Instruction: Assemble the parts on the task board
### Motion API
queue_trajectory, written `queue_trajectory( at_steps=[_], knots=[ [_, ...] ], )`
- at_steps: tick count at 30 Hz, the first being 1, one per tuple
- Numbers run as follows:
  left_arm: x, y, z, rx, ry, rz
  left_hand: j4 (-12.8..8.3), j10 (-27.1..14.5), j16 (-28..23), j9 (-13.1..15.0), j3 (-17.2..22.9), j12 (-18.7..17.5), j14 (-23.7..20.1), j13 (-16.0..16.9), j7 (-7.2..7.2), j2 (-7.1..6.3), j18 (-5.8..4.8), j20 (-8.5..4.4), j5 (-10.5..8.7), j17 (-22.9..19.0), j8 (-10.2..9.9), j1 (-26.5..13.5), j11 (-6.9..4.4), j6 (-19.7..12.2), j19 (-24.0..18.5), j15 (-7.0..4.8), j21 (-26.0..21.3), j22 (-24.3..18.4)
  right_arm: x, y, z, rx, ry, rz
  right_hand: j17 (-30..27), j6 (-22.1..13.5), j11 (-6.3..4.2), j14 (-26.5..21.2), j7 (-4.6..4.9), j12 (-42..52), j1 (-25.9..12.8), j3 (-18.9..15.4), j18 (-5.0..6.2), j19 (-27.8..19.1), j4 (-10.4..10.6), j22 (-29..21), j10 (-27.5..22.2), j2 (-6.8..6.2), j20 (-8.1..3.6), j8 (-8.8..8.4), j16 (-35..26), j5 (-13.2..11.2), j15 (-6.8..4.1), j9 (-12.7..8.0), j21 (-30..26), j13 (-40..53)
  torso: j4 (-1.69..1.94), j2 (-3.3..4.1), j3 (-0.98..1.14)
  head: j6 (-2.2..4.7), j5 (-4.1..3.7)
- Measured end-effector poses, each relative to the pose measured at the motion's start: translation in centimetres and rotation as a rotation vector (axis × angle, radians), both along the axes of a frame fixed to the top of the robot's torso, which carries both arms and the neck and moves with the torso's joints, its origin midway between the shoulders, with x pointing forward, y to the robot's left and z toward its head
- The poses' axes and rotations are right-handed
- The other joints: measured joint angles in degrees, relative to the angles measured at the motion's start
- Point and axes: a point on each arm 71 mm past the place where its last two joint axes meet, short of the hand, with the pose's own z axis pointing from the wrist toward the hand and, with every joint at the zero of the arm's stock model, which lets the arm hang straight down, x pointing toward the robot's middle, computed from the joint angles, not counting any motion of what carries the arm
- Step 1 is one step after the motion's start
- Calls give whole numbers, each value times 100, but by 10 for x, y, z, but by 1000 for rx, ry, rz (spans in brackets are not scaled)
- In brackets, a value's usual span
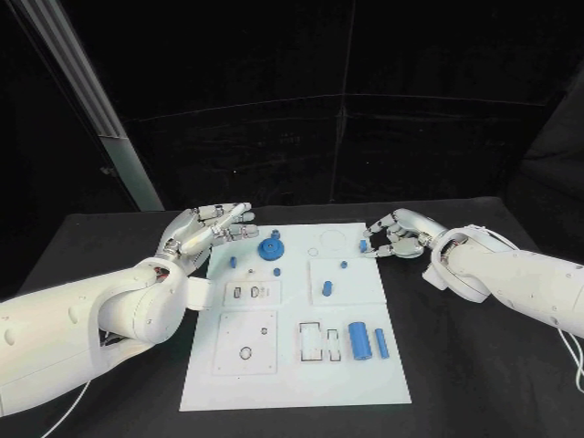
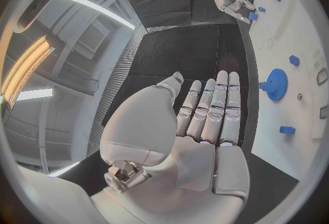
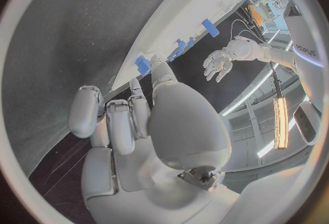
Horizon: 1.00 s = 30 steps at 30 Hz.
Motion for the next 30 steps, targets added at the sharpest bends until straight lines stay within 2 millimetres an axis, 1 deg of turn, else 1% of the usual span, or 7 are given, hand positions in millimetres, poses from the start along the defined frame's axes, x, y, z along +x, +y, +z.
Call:
queue_trajectory(
  at_steps=[3,7,10,13,15,19,30],
  knots=[
    [0,0,0,0,0,0,0,0,0,0,0,0,0,0,0,0,0,0,0,0,0,0,0,0,0,0,0,0,1,2,0,-1,-1,2,0,0,0,0,0,0,0,0,0,0,0,12,0,0,0,0,0,-5,0,0,0,0,0,0,1,-9,-5],
    [0,0,0,0,0,-1,0,0,0,0,0,0,0,0,0,0,0,0,0,0,0,0,0,0,0,0,0,1,2,5,-1,0,-1,6,0,2,0,0,-2,21,47,66,0,0,-66,29,0,49,0,20,0,-186,0,12,0,1,-1,0,1,-20,-10],
    [0,0,0,0,0,-1,-20,0,0,0,20,0,0,0,0,0,0,0,0,0,0,0,0,0,0,0,0,1,3,6,-2,0,0,6,0,71,0,-1,-14,56,69,129,0,0,-129,50,0,135,0,38,0,-362,1,22,0,9,-1,0,-1,-17,-15],
    [0,0,0,-1,0,-1,-23,0,0,0,23,0,0,0,0,0,0,0,0,0,0,0,0,0,0,0,0,1,3,6,-2,-1,1,5,0,130,1,-10,-20,96,106,188,0,26,-187,83,-1,218,17,45,23,-439,10,22,0,44,-1,0,-2,-16,-15],
    [0,0,0,-1,0,-2,-23,0,0,0,23,0,0,0,0,0,0,0,0,-5,0,0,0,0,0,0,0,-1,4,6,-2,-1,1,5,0,190,-1,-10,-21,111,144,280,-1,54,-223,118,1,311,-10,71,23,-503,10,28,0,261,-1,0,-2,-21,-15],
    [0,0,0,-1,1,-2,-23,0,0,0,23,0,0,0,0,0,0,0,0,-5,0,0,0,0,0,0,0,-4,4,7,-3,-2,3,6,0,307,-38,-9,-44,114,217,391,0,54,-278,149,39,434,-10,104,50,-503,11,28,24,747,-1,-1,-2,-28,-15],
    [0,0,0,-1,1,-3,-23,0,0,0,23,1,0,0,0,0,0,0,0,-5,0,0,0,0,0,0,0,-3,4,10,-4,-8,14,20,0,442,-63,0,-92,119,233,484,0,74,-371,176,63,448,-30,104,54,-503,-44,33,24,842,-2,-3,0,-40,-7]
  ],
)
